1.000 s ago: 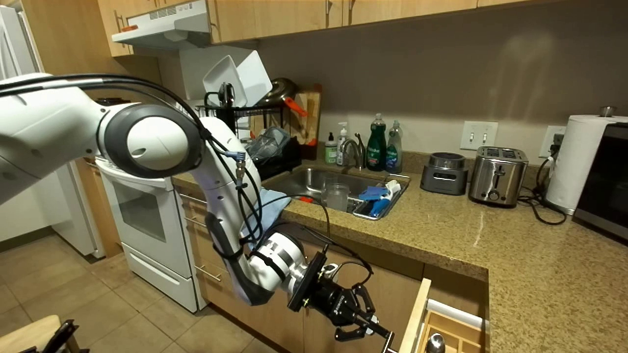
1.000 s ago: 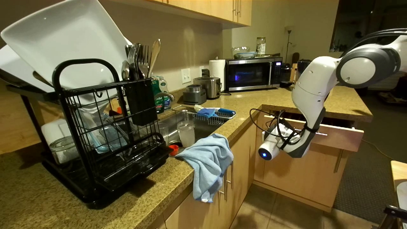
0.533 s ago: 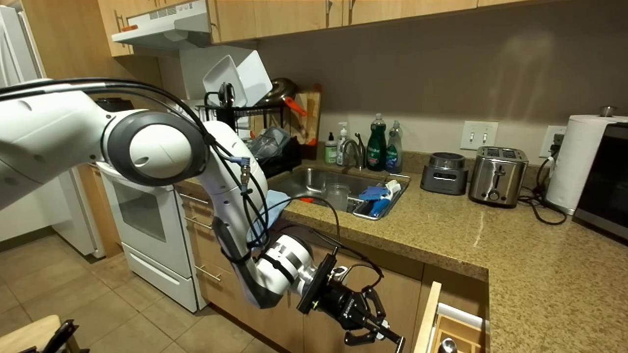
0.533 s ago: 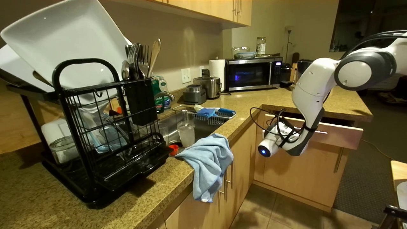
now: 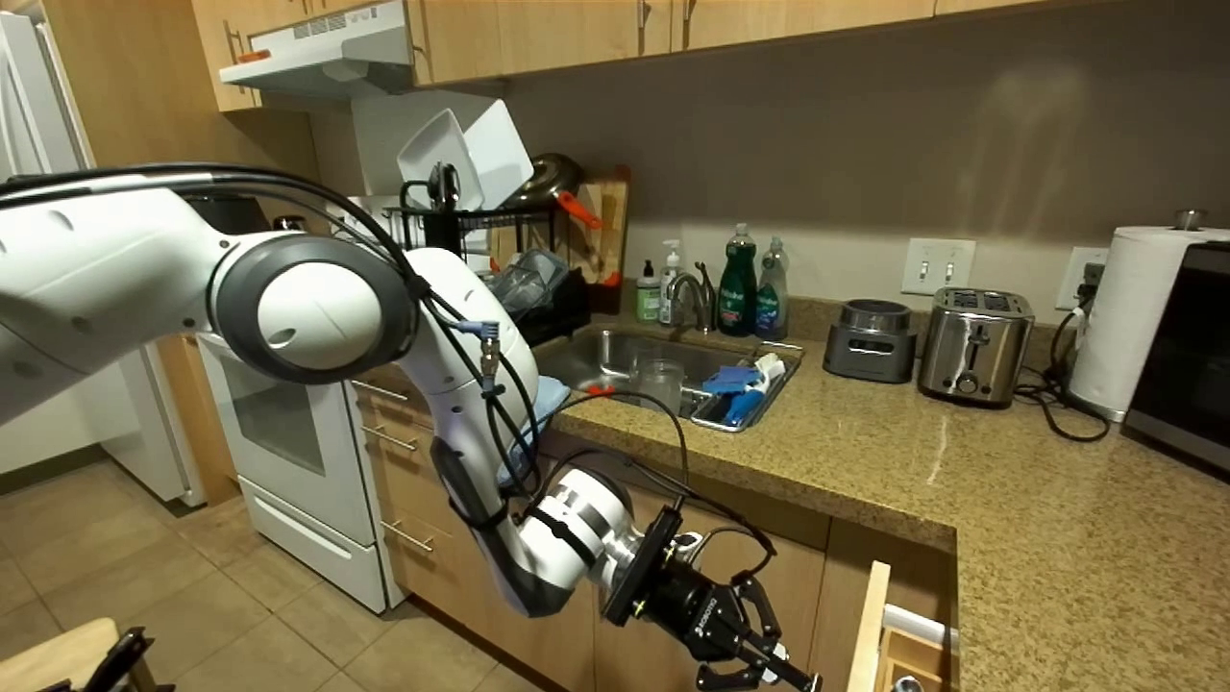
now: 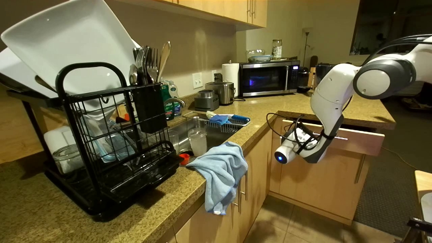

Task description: Close the drawer

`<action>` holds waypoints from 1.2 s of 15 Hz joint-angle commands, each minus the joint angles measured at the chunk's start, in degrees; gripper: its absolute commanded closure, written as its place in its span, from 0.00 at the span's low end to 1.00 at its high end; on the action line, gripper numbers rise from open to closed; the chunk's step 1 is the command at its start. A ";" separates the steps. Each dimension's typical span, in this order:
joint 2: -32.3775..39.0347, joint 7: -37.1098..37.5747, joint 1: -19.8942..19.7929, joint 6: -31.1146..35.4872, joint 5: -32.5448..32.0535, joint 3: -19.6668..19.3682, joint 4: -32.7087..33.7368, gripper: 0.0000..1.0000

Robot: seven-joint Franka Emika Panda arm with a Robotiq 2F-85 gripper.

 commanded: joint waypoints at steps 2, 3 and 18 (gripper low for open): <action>2.37 -3.51 -2.88 1.31 1.10 -1.11 3.42 1.00; 2.77 -3.78 -3.32 1.22 1.38 -1.25 3.98 1.00; 8.02 -8.34 -7.81 0.32 7.96 -3.73 14.44 1.00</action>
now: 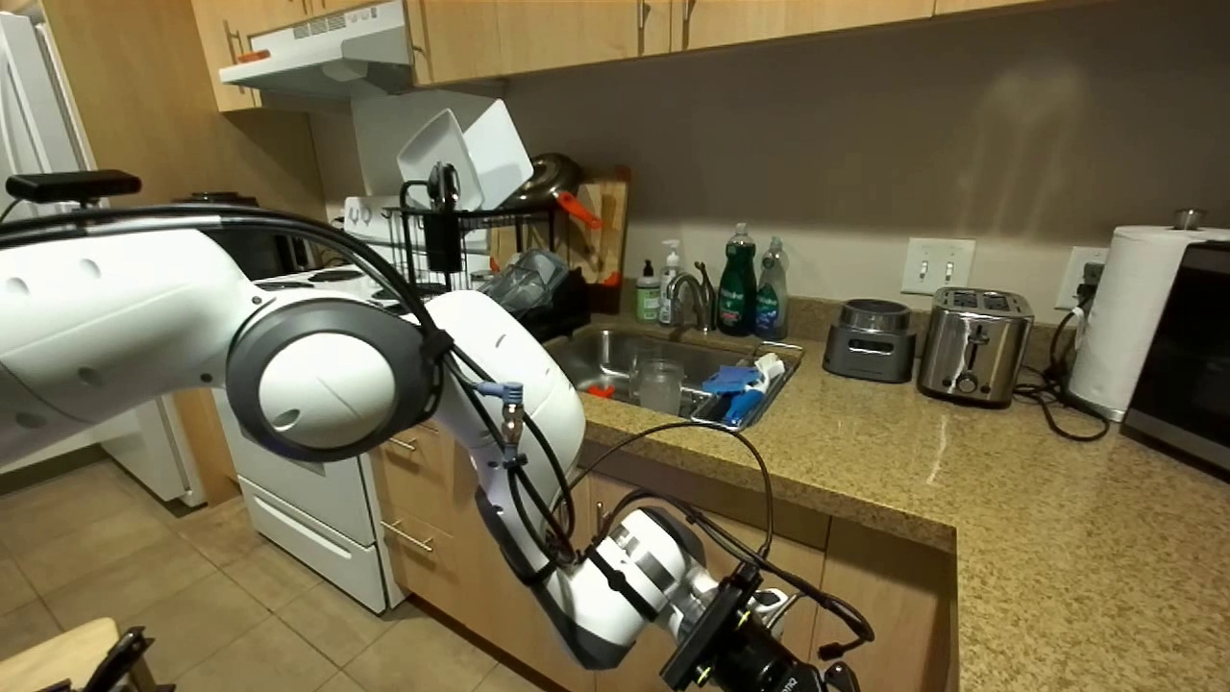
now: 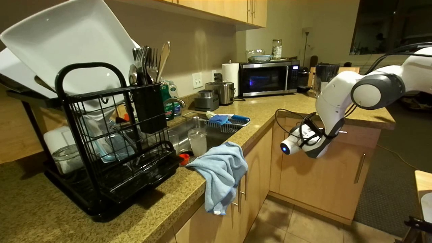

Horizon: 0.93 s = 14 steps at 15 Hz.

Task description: Close the drawer

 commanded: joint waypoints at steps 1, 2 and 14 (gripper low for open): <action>1.29 -2.42 -0.16 -0.15 2.24 -0.86 3.05 1.00; 1.47 -1.59 0.00 -1.33 3.38 -0.72 3.70 1.00; -3.02 6.85 5.97 -3.38 21.61 2.29 3.96 1.00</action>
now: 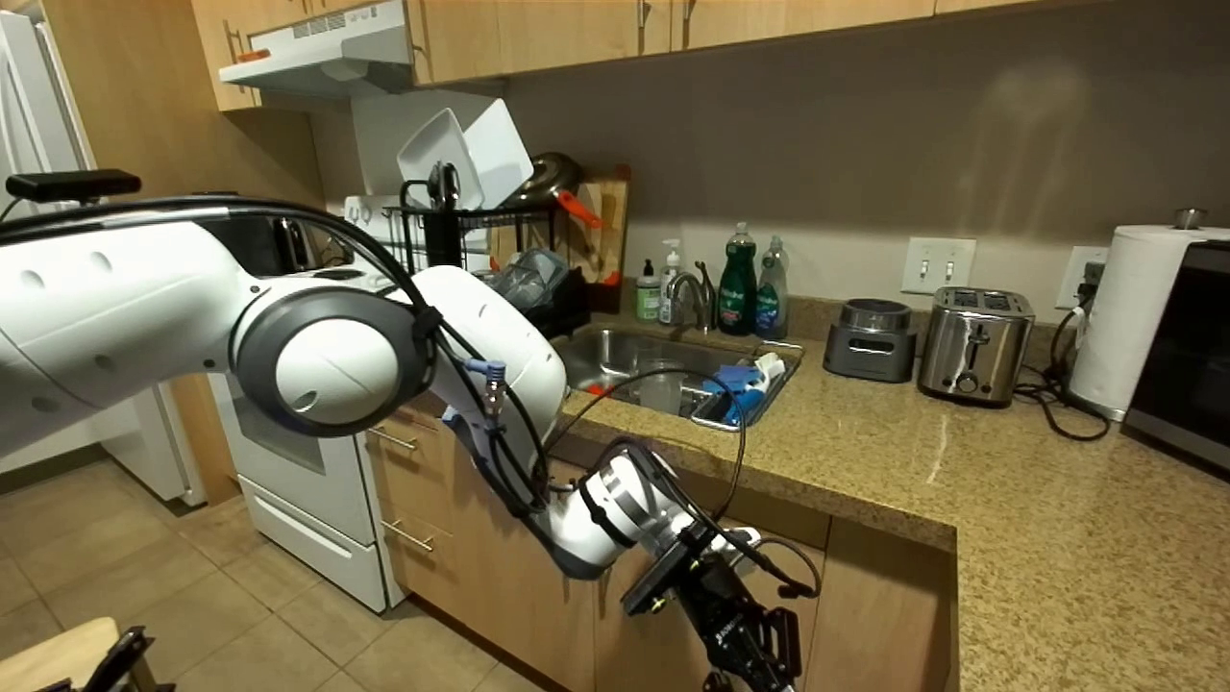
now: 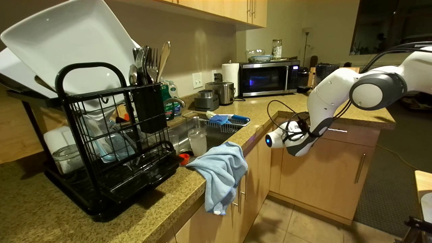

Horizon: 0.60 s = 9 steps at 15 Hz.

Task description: Close the drawer

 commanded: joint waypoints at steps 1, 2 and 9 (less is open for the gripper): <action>-2.54 2.68 1.58 -0.43 5.00 -0.07 -1.75 1.00; -3.15 2.68 1.91 0.56 5.51 -0.20 -2.71 1.00; -9.85 4.53 3.67 10.40 1.07 -1.61 -15.81 1.00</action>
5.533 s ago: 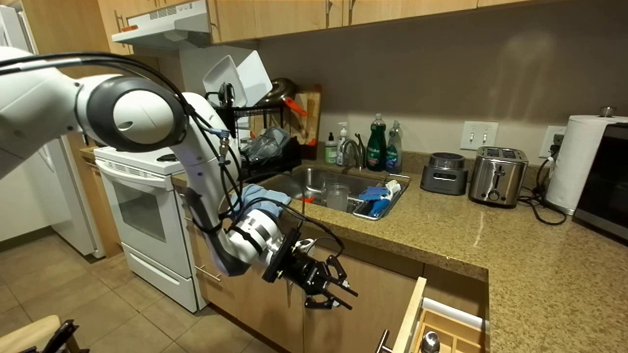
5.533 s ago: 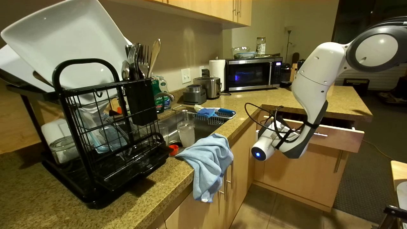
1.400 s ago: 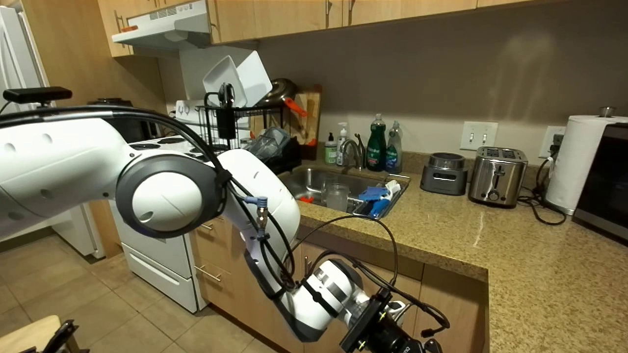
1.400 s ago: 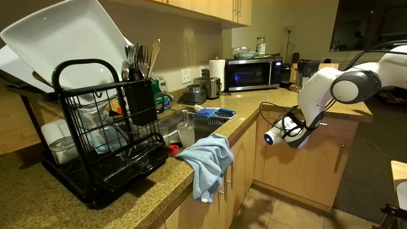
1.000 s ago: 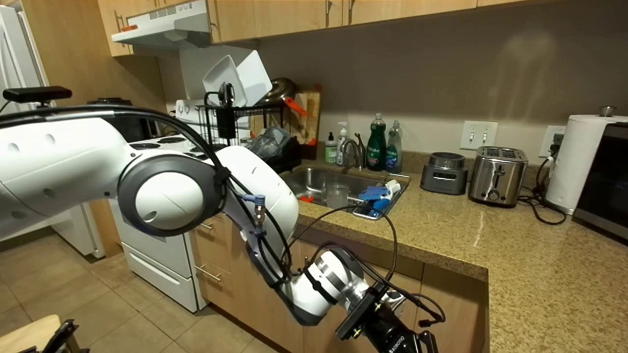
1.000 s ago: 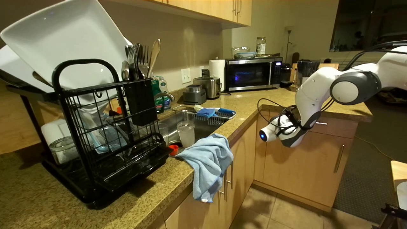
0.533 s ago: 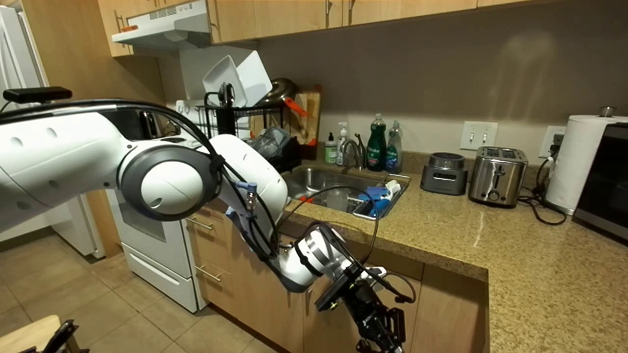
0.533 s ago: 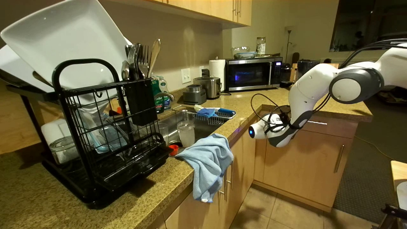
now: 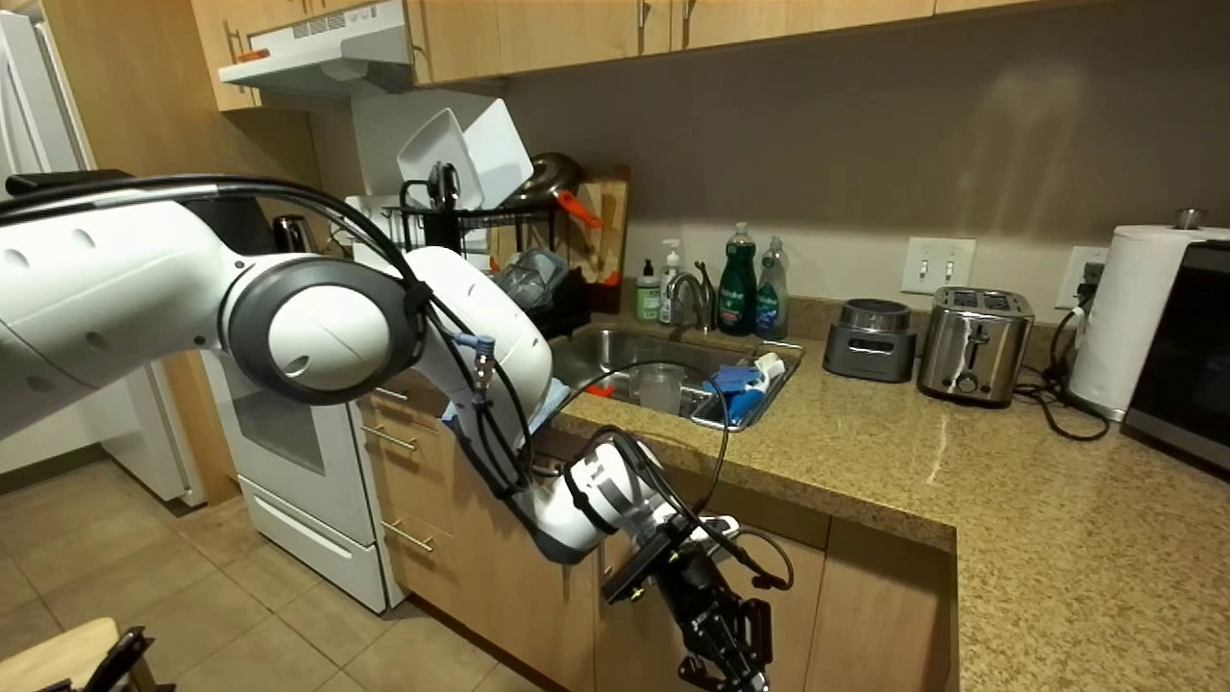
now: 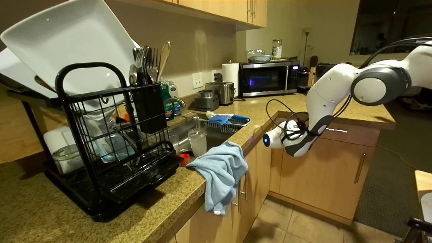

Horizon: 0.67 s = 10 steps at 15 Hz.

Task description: Close the drawer

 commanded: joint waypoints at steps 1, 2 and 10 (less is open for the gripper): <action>-7.72 3.85 1.52 9.28 -5.22 -1.69 -13.10 1.00; -9.02 5.41 1.79 12.63 -8.20 -2.21 -15.45 1.00; -19.76 23.36 0.45 25.09 -28.02 -3.12 -31.97 1.00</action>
